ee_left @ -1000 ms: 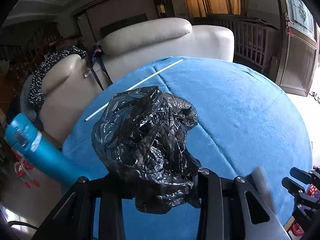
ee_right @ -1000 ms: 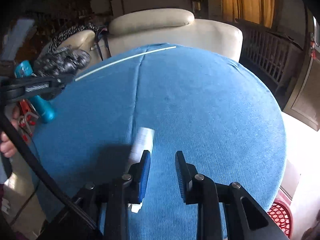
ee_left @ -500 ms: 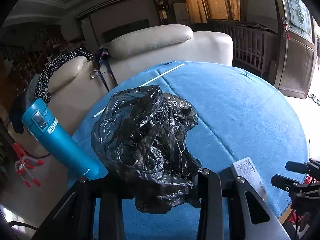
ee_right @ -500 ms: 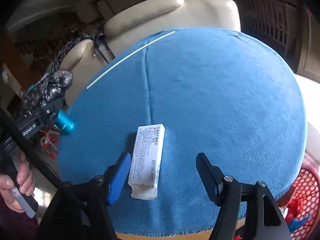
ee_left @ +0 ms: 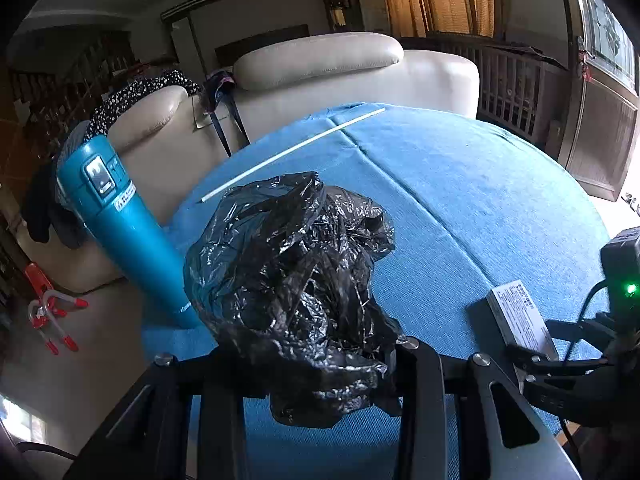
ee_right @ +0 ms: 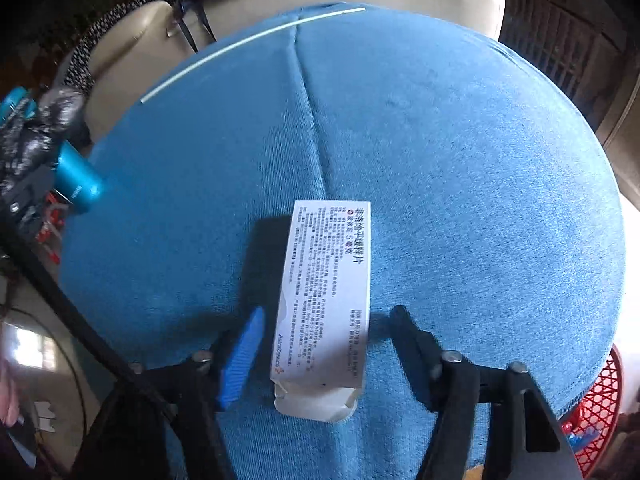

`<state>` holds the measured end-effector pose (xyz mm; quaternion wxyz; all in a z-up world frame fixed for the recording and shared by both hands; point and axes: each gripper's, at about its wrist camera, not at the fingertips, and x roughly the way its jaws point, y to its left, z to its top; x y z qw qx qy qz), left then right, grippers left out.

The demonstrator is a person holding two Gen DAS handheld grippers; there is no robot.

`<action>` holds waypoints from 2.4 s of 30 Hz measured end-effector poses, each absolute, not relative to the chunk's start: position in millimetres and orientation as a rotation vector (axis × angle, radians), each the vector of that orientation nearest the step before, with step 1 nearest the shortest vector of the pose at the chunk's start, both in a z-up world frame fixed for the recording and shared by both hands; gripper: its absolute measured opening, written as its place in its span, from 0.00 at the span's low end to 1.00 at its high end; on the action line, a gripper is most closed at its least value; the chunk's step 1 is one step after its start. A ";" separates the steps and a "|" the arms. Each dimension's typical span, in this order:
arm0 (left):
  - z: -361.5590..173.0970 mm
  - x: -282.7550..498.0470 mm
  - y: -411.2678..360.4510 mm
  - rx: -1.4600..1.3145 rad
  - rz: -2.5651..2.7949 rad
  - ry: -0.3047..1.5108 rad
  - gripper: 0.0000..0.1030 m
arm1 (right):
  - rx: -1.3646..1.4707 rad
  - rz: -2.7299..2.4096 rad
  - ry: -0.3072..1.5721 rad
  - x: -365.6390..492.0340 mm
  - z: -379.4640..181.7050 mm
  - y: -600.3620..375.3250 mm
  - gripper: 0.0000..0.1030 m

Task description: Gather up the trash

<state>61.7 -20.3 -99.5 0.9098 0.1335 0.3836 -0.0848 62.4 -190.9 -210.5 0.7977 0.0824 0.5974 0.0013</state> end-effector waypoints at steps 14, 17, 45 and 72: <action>-86.1 39.4 -42.5 0.274 -0.227 0.773 0.37 | 0.219 0.021 1.073 20.6 -173.3 -222.1 0.46; -78.7 34.7 -53.1 0.283 -0.235 0.757 0.37 | 0.266 0.034 0.987 9.3 -150.9 -240.8 0.46; -43.6 -22.4 -141.0 0.398 -0.317 0.654 0.37 | 0.251 -0.032 0.793 -106.7 -84.6 -313.1 0.47; -23.3 -92.2 -221.3 0.535 -0.417 0.564 0.37 | 0.297 -0.117 0.698 -205.4 -55.1 -392.4 0.47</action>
